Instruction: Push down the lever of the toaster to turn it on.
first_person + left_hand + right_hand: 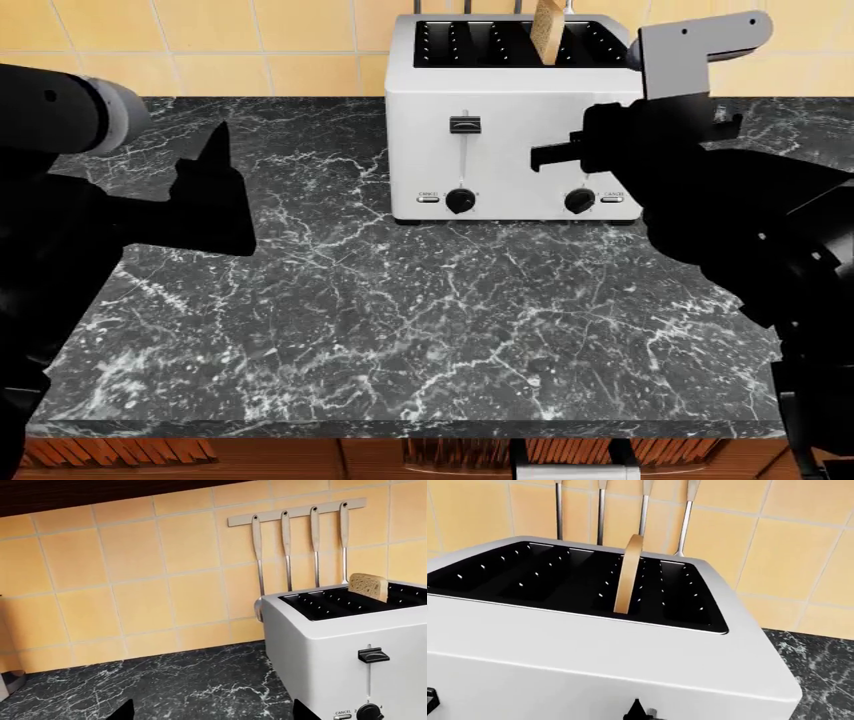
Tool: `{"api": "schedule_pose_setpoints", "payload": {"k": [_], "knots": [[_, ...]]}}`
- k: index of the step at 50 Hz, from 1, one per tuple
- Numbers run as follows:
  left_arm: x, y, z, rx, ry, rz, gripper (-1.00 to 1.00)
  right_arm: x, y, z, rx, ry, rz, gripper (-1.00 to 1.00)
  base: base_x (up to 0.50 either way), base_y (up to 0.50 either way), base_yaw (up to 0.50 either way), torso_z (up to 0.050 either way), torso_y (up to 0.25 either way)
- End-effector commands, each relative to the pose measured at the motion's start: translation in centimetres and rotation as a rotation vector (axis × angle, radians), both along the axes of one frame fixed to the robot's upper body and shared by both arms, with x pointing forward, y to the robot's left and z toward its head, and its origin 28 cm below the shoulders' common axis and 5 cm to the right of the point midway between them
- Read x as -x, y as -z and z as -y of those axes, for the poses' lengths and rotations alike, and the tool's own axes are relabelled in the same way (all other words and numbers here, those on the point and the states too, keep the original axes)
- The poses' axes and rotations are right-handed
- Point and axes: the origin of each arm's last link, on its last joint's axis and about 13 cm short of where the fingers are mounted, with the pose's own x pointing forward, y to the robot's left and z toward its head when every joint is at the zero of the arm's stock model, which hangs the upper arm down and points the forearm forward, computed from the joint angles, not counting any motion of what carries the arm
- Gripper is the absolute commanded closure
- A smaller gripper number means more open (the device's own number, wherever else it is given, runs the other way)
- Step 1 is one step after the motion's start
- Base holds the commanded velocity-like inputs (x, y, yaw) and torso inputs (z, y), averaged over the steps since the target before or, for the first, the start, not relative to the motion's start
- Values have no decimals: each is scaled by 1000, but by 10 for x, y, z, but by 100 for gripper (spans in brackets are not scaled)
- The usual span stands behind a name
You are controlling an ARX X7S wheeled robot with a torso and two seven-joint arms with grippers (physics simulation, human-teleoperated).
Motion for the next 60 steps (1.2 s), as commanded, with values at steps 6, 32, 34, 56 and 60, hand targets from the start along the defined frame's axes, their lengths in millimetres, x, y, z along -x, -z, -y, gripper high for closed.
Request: {"api": "schedule_pose_setpoints", "payload": {"k": [6, 32, 34, 56, 60], "knots": [[-1, -3, 0, 2, -4, 0, -100, -1, 3, 0, 5, 2, -17, 100, 0, 0, 0, 0, 0], [-1, -2, 0, 0, -6, 1, -100, -1, 13, 2, -18, 2, -81, 100, 0, 0, 0, 0, 0], [-1, -1, 0, 0, -6, 1, -100, -1, 14, 2, -19, 5, -87, 100, 0, 0, 0, 0, 0], [1, -3, -1, 0, -8, 3, -100, 0, 24, 3, -23, 15, -124, 100, 0, 0, 0, 0, 0], [1, -1, -2, 0, -9, 3, -100, 0, 25, 3, -23, 16, -128, 100, 0, 0, 0, 0, 0]]}}
